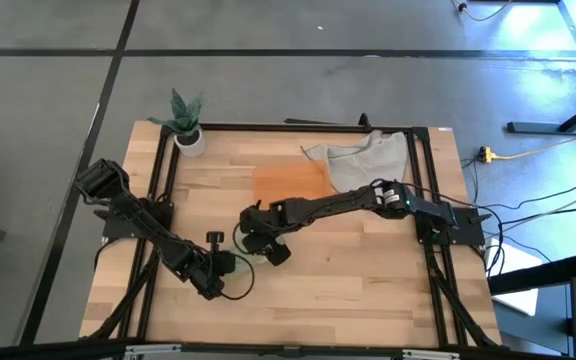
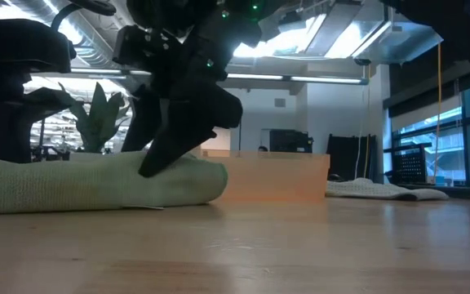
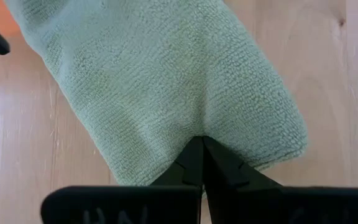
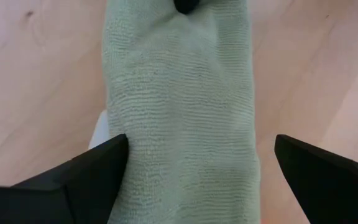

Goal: Roll microfiber towels into tight, uniform cylinder then place into a basket
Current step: Put the green microfiber towel into the orange bin

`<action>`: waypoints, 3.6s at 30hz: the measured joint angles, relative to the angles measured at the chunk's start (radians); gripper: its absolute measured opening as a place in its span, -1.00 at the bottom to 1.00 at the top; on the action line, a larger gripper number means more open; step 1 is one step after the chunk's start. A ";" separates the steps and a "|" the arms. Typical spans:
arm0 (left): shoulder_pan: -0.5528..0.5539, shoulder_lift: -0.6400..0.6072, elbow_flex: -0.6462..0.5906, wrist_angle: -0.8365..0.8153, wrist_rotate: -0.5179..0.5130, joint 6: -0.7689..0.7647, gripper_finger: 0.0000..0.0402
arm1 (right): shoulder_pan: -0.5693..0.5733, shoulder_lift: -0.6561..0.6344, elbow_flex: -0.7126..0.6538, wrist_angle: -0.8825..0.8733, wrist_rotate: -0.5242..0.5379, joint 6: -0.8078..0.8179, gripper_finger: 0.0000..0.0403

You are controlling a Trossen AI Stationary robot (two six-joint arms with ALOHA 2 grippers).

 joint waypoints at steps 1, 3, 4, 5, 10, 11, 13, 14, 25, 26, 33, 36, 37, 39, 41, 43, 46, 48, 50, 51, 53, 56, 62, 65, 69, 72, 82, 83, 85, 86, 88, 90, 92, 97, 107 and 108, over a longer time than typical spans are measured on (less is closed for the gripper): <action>0.000 0.000 0.000 0.000 0.000 0.000 -1.00 | -0.004 0.000 0.000 0.000 -0.009 0.006 0.99; 0.000 0.000 0.000 0.000 0.000 0.000 -1.00 | -0.010 0.000 -0.003 0.001 -0.020 0.018 0.99; 0.000 0.000 0.000 0.000 0.000 0.000 -1.00 | -0.011 0.000 -0.009 0.006 -0.026 0.018 0.99; 0.000 0.000 0.000 0.000 0.000 0.000 -1.00 | -0.013 0.000 -0.018 0.014 -0.033 0.018 0.99; 0.000 0.000 0.000 0.000 0.000 0.000 -1.00 | -0.014 0.000 -0.083 0.081 -0.044 0.018 0.99; 0.000 0.000 0.000 0.000 0.000 0.000 -1.00 | -0.015 0.000 -0.093 0.098 -0.044 0.018 0.99; 0.000 0.000 0.000 0.000 0.000 0.000 -1.00 | -0.019 0.000 -0.113 0.131 -0.044 0.019 0.99; 0.000 0.000 0.000 0.000 0.000 0.000 -1.00 | -0.022 0.000 -0.122 0.145 -0.047 0.020 0.99; 0.000 0.000 0.000 0.000 0.000 0.000 -1.00 | -0.034 -0.004 -0.170 0.192 -0.098 0.022 0.99; 0.000 0.000 0.000 0.000 0.000 0.000 -1.00 | -0.034 -0.004 -0.170 0.192 -0.098 0.024 0.99; 0.000 0.000 0.000 0.001 -0.002 0.000 -1.00 | -0.035 -0.003 -0.157 0.155 -0.095 0.073 0.99; 0.000 0.000 0.000 0.001 -0.002 0.000 -1.00 | -0.035 -0.003 -0.157 0.155 -0.096 0.074 0.99; 0.000 0.000 0.000 0.001 -0.002 0.000 -1.00 | -0.035 -0.003 -0.157 0.155 -0.096 0.074 0.99; 0.000 0.000 0.000 0.001 -0.002 0.000 -1.00 | -0.035 -0.003 -0.156 0.155 -0.096 0.074 0.99; 0.000 0.000 0.000 0.001 -0.002 0.000 -1.00 | -0.035 -0.002 -0.156 0.155 -0.096 0.074 0.99; 0.000 0.000 0.000 0.001 -0.001 0.000 -1.00 | -0.035 -0.002 -0.156 0.159 -0.096 0.073 0.99; 0.000 0.000 0.000 0.001 -0.001 0.000 -1.00 | -0.037 -0.002 -0.156 0.165 -0.099 0.072 0.99; 0.000 0.000 0.000 0.001 -0.001 0.000 -1.00 | -0.037 -0.002 -0.156 0.165 -0.099 0.072 0.99; 0.000 0.000 0.000 0.001 -0.001 0.000 -1.00 | -0.037 -0.002 -0.156 0.165 -0.102 0.071 0.99; 0.000 0.000 0.000 0.000 -0.001 0.000 -1.00 | -0.037 -0.001 -0.156 0.166 -0.105 0.071 0.99; 0.000 0.000 0.000 0.000 -0.001 0.000 -1.00 | -0.037 -0.001 -0.156 0.167 -0.105 0.071 0.99; 0.000 0.000 0.000 0.000 -0.001 0.000 -1.00 | -0.037 -0.001 -0.156 0.166 -0.116 0.074 0.99; 0.000 0.000 0.000 0.000 -0.001 0.000 -1.00 | -0.037 0.000 -0.156 0.167 -0.125 0.078 0.99; 0.000 0.000 0.000 0.000 -0.001 0.000 -1.00 | -0.037 0.000 -0.156 0.168 -0.124 0.095 0.99; 0.000 0.000 0.000 0.000 -0.001 0.000 -1.00 | -0.032 0.000 -0.155 0.166 -0.089 0.130 0.99; 0.000 0.000 0.000 0.000 -0.001 0.000 -1.00 | -0.024 0.000 -0.155 0.166 -0.048 0.131 0.99; 0.000 0.000 0.000 0.000 0.000 0.000 -1.00 | -0.016 0.000 -0.155 0.168 -0.037 0.129 0.98; 0.000 0.000 0.000 0.000 0.000 0.000 -1.00 | -0.016 0.000 -0.155 0.169 -0.037 0.129 0.98; 0.000 0.000 0.000 0.000 0.000 0.000 -1.00 | -0.016 0.000 -0.155 0.170 -0.037 0.128 0.98; 0.000 0.000 0.000 0.000 0.000 0.000 -1.00 | -0.016 0.000 -0.155 0.171 -0.037 0.128 0.98; 0.000 0.000 0.000 0.000 0.000 0.000 -1.00 | -0.015 0.000 -0.155 0.177 -0.035 0.128 0.97; 0.000 0.000 0.000 0.000 0.000 0.000 -1.00 | -0.015 0.000 -0.155 0.182 -0.033 0.128 0.94; 0.000 0.000 0.000 0.000 0.000 0.000 -1.00 | -0.014 0.000 -0.155 0.181 -0.032 0.128 0.90; 0.000 0.000 0.000 0.000 0.000 0.000 -1.00 | -0.013 0.000 -0.155 0.182 -0.032 0.128 0.80; 0.000 0.000 0.000 0.008 -0.001 0.000 -1.00 | -0.014 0.000 -0.155 0.182 -0.032 0.131 0.57; 0.000 0.000 0.000 0.009 -0.001 -0.002 -1.00 | -0.014 0.000 -0.155 0.182 -0.032 0.131 0.53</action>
